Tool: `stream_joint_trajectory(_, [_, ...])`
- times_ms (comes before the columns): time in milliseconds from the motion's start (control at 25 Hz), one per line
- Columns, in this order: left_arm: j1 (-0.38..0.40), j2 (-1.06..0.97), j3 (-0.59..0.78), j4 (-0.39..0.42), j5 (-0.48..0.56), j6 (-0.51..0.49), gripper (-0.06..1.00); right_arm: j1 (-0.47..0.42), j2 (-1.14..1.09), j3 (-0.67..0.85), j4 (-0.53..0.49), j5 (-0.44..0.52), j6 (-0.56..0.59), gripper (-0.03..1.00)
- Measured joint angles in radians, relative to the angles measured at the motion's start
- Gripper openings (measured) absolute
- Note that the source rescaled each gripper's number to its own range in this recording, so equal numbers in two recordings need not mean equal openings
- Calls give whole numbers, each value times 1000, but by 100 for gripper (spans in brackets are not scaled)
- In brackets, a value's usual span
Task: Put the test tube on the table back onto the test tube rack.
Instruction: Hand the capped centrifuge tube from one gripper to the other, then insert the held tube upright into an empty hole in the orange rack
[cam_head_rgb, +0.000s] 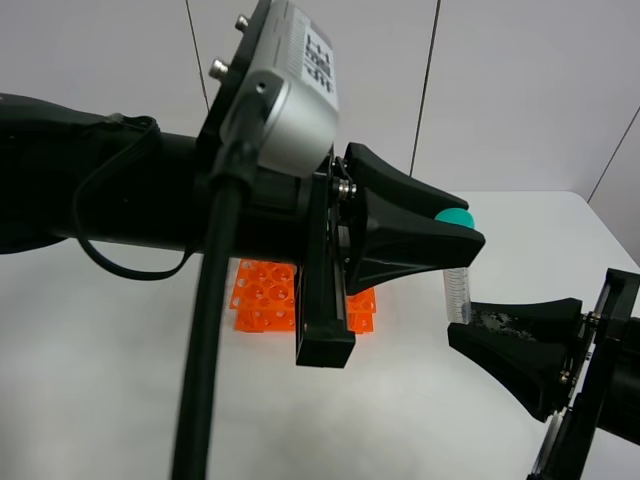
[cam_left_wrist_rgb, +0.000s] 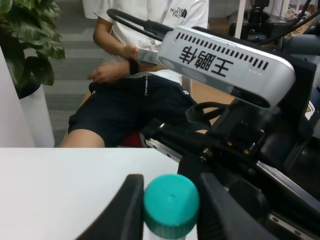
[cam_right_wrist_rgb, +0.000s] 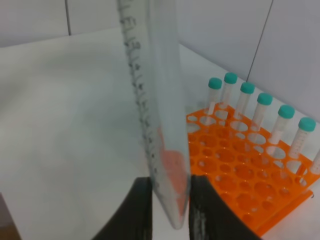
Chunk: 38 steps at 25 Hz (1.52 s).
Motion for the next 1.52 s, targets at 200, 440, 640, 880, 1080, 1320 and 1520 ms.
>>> stream_joint_trajectory(200, [0,0,0,0,-3,-3,0,0,0,0,21,0,0,0])
stream_joint_trajectory(440, [0,0,0,0,-6,-4,0,20,0,2,42,6,0,0])
stream_joint_trajectory(640, [-2,0,0,0,15,-11,0,81,4,2,46,0,4,0])
stream_joint_trajectory(880, [-2,0,0,0,15,-11,0,81,5,2,46,6,5,0])
stream_joint_trajectory(1080, [-2,0,0,1,15,-11,0,81,5,2,46,6,5,2])
stream_joint_trajectory(1320, [-2,0,0,2,-7,-8,0,89,5,2,45,20,5,69])
stream_joint_trajectory(1520, [-2,0,0,2,-7,-6,0,90,5,2,15,33,5,76])
